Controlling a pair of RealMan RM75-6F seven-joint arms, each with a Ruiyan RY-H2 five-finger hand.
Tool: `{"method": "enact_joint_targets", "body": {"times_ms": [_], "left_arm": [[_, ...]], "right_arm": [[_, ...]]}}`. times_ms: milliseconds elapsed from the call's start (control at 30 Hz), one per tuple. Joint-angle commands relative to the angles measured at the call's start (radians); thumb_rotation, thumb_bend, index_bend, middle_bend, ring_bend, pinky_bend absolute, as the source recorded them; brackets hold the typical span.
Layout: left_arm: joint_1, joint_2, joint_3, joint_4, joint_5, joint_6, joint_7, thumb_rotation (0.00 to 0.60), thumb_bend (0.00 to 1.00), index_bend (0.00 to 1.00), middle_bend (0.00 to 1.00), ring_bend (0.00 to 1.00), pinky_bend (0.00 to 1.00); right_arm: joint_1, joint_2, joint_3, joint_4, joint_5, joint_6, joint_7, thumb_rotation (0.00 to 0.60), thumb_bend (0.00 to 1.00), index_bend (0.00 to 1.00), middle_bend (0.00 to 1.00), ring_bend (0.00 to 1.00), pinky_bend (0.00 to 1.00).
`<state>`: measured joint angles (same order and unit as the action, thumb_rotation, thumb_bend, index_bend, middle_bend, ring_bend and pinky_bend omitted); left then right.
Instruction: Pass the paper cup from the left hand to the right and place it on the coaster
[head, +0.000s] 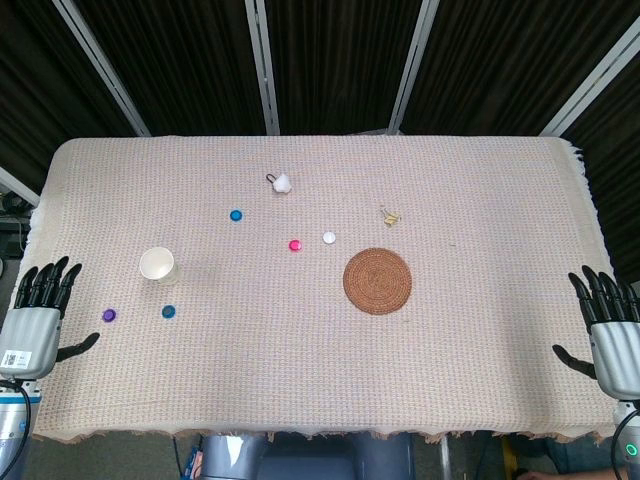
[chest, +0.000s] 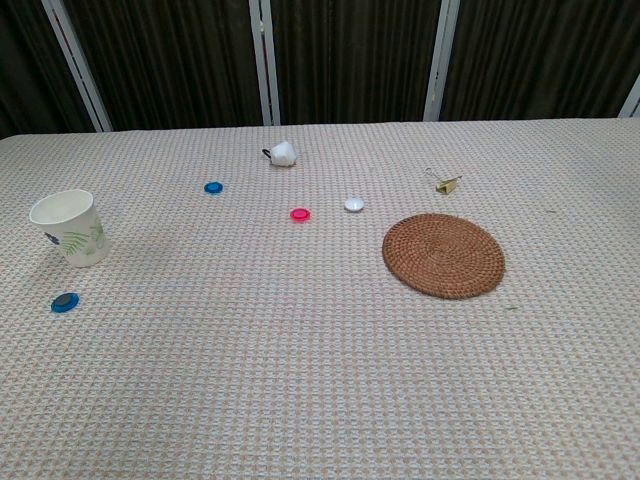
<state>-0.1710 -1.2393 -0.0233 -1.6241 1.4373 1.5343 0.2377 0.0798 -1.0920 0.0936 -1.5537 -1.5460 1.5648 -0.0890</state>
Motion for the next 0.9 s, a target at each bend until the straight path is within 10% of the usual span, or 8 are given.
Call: {"method": "enact_joint_targets", "body": {"times_ms": [33,300,900], "left_arm": [[0.006,0.007,-0.002,-0.022,-0.022,-0.012,0.027,0.600,0.00,0.00,0.00,0.00,0.00],[-0.026,0.010,-0.030,-0.023,-0.028,-0.061,0.033,0.600,0.00,0.00,0.00,0.00,0.00],[-0.388,-0.143,-0.143,0.319,-0.185,-0.589,0.119,0.600,0.00,0.06,0.02,0.00,0.16]], "right_arm": [[-0.002,0.002,0.000,-0.006,0.003,-0.001,-0.004,0.600,0.00,0.00,0.00,0.00,0.00],[-0.004,0.008,0.000,-0.021,0.009,-0.005,0.002,0.600,0.00,0.00,0.00,0.00,0.00],[0.013,-0.023,0.033,0.022,0.116,-0.064,-0.065,0.600,0.00,0.00,0.00,0.00,0.00]]}}
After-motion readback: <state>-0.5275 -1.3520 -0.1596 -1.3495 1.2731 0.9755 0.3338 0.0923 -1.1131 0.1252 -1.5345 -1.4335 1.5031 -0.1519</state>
